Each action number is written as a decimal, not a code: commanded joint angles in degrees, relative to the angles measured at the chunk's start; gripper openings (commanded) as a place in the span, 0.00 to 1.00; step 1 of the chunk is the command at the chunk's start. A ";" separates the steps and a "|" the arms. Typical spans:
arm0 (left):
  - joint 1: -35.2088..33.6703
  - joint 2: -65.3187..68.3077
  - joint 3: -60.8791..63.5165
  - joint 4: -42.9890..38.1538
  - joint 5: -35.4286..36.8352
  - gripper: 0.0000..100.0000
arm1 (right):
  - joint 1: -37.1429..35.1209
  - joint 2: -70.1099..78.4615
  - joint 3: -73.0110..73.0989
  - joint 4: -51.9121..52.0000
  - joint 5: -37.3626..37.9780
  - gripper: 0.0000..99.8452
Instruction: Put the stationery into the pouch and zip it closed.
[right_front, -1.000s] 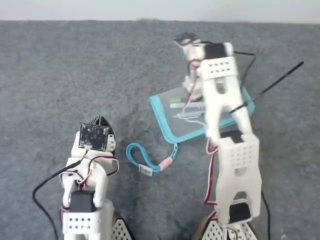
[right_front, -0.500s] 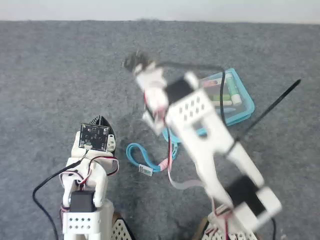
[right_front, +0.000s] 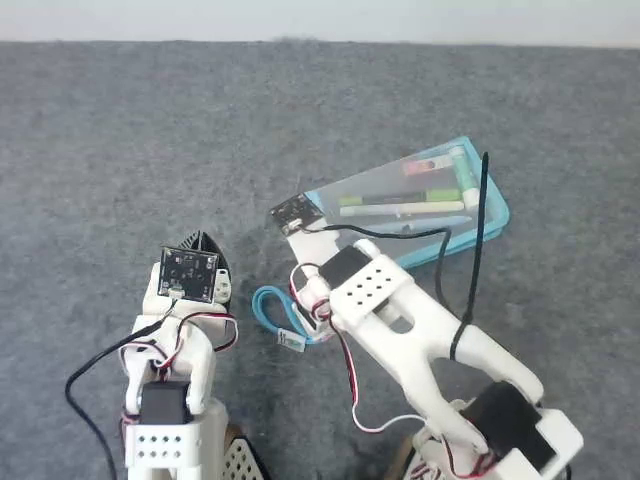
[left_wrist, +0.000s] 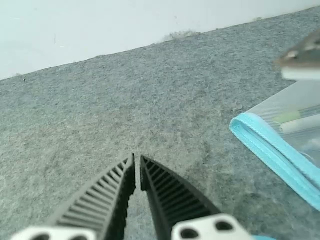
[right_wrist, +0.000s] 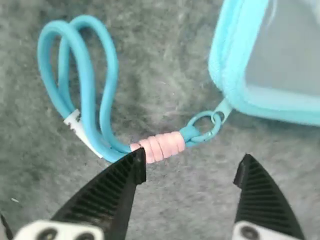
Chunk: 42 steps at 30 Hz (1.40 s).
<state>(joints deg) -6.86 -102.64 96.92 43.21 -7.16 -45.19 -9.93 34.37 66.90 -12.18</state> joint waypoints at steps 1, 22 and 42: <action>0.00 0.18 -2.15 -2.20 0.62 0.02 | -0.66 -1.89 -0.62 -1.01 -6.68 0.29; 0.09 0.18 -2.15 -2.55 0.62 0.02 | -0.40 24.84 -27.25 13.49 -28.92 0.14; -0.09 0.18 -2.15 -2.46 0.62 0.02 | 0.57 30.37 -25.67 12.97 -24.44 0.22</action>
<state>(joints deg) -6.86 -102.64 96.92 42.86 -7.16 -43.25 20.31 9.58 79.30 -37.58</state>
